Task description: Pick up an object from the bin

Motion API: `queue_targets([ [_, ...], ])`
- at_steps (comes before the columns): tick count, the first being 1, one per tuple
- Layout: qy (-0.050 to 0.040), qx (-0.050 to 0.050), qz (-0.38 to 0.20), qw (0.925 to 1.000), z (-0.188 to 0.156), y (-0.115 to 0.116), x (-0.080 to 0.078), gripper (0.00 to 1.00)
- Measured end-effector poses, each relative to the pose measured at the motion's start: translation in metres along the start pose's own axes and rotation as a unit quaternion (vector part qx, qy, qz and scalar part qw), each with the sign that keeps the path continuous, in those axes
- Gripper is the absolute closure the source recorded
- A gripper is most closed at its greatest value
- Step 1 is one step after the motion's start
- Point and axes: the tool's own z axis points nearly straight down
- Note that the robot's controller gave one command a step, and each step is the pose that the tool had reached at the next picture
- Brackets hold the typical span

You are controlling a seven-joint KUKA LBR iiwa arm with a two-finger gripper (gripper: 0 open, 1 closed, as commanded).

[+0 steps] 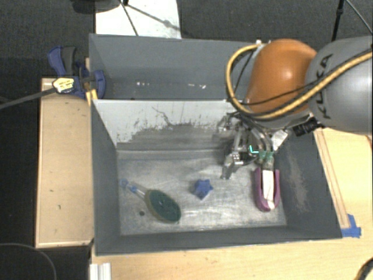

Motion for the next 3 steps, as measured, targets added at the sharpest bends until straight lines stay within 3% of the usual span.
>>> queue_targets([
  [1, -0.0072, 0.001, -0.072, 0.9974, 0.105, 0.018, 0.012, 0.00],
  [2, -0.0048, 0.000, -0.071, 0.9975, 0.107, 0.018, 0.014, 1.00],
  [3, -0.0072, 0.001, -0.049, 0.9988, -0.037, -0.019, 0.033, 1.00],
])
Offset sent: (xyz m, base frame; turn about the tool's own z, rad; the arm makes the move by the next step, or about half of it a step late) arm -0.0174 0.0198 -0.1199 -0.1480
